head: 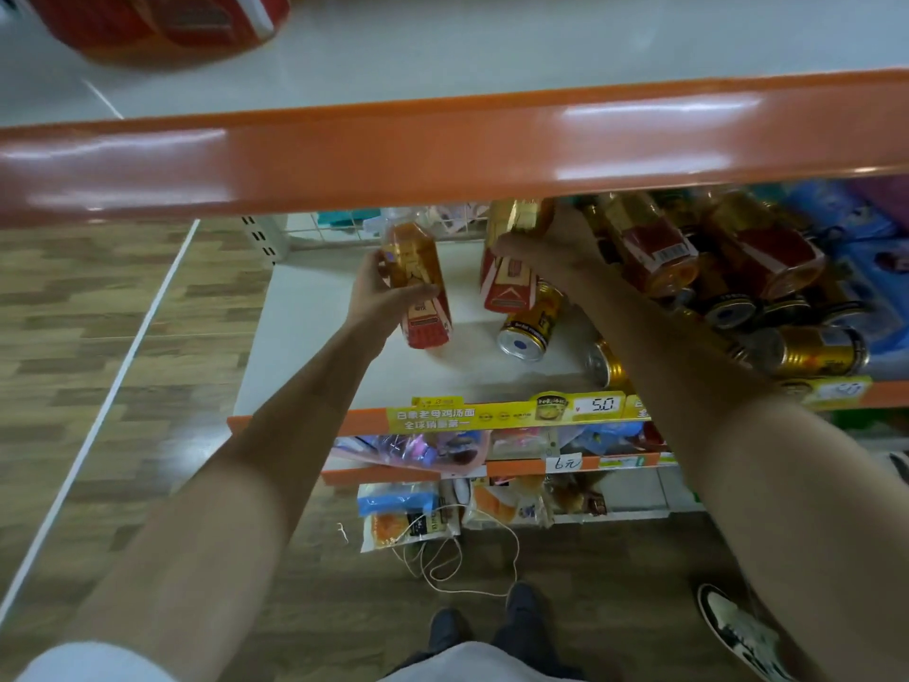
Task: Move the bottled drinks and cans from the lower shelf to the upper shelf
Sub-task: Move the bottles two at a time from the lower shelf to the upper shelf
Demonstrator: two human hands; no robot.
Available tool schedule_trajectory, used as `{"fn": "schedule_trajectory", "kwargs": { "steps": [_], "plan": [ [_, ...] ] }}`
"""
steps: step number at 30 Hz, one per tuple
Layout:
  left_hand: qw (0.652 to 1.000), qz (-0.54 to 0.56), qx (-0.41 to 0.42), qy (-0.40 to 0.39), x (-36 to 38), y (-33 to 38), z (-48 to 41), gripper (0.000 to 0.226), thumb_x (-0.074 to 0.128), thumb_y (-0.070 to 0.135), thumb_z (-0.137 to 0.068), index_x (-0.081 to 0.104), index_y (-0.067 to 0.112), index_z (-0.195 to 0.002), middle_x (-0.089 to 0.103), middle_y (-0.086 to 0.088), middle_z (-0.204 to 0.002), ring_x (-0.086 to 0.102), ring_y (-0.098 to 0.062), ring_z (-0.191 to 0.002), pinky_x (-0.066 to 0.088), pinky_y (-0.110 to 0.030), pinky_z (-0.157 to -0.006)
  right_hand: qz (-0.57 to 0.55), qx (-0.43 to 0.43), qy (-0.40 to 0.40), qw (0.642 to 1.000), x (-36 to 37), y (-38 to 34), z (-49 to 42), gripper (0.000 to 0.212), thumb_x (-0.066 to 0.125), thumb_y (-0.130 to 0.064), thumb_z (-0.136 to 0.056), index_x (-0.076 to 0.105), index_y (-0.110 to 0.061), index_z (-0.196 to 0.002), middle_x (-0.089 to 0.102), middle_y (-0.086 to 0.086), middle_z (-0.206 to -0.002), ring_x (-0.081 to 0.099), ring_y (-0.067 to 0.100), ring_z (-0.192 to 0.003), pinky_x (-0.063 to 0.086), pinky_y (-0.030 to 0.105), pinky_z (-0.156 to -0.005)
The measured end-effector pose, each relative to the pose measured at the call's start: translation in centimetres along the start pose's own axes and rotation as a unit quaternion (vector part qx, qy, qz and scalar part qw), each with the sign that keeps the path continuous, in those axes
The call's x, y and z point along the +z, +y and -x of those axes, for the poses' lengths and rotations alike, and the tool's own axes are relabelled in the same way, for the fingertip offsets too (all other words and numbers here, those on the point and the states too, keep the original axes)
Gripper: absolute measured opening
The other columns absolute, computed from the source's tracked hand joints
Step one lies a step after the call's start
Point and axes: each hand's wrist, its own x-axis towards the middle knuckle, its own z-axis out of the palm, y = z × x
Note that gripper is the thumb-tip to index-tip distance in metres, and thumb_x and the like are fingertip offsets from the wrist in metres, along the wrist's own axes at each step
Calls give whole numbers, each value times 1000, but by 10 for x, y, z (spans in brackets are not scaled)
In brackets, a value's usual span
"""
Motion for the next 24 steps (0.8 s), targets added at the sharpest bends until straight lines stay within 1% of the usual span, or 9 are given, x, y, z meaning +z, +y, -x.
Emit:
{"fn": "schedule_trajectory", "kwargs": {
  "steps": [3,6,8,10,13,15,19,21,24],
  "plan": [
    [1000,-9,23,6,-16,-5,7,60,80,-2,-70,51,10,-121,60,5,-101,66,-10,-86,55,-24,-67,37,-32,-3,999,24,-2,15,38,81,-17,-76,64,-15,-109,66,-4,-97,65,8,-84,53,17,-70],
    [999,-23,37,1,-30,-11,12,64,80,-2,-69,49,10,-124,59,4,-102,66,-13,-91,57,-31,-74,19,-43,-1,999,50,1,25,53,85,-13,-70,61,-11,-118,66,-4,-100,64,7,-85,58,24,-76],
    [999,-26,47,4,-40,-14,14,64,80,-2,-69,49,10,-124,58,3,-103,66,-17,-94,57,-34,-77,19,-35,6,999,63,3,27,62,86,-13,-69,57,-12,-123,62,-6,-103,61,7,-89,54,20,-74],
    [998,-26,53,8,-48,-16,16,63,80,-1,-70,49,10,-123,58,3,-104,65,-18,-95,57,-35,-79,39,-18,18,999,76,11,28,70,88,-16,-66,53,-12,-126,60,-5,-112,60,9,-98,51,19,-76],
    [998,-19,60,5,-58,-20,19,65,79,-1,-72,46,9,-127,57,7,-103,62,-8,-92,55,-24,-73,59,-11,28,998,87,23,29,84,91,-23,-60,48,-12,-131,57,4,-124,57,15,-110,54,35,-92],
    [997,-25,69,1,-62,-23,20,67,79,-1,-72,44,8,-129,56,5,-106,61,-5,-89,53,-16,-66,79,-16,23,996,90,26,30,83,90,-21,-61,47,-10,-131,55,6,-125,53,13,-108,52,37,-95],
    [995,-45,85,-17,-61,-27,20,71,81,1,-72,43,9,-130,54,-3,-117,58,-5,-91,52,-17,-67,103,-30,21,994,97,29,34,87,90,-28,-58,45,-14,-131,49,9,-127,52,20,-115,51,40,-97],
    [994,-51,96,-30,-58,-29,22,72,81,0,-71,42,10,-130,53,-2,-114,58,-4,-92,53,-13,-62,100,-38,13,994,100,31,37,87,90,-27,-58,44,-15,-131,47,8,-129,50,19,-116,48,35,-96],
    [992,-52,108,-43,-53,-35,24,77,82,0,-69,39,12,-132,53,2,-109,57,-4,-94,53,-13,-64,72,-47,12,996,101,33,44,84,89,-18,-61,44,-14,-131,46,6,-126,47,13,-109,45,28,-89]
  ]
}}
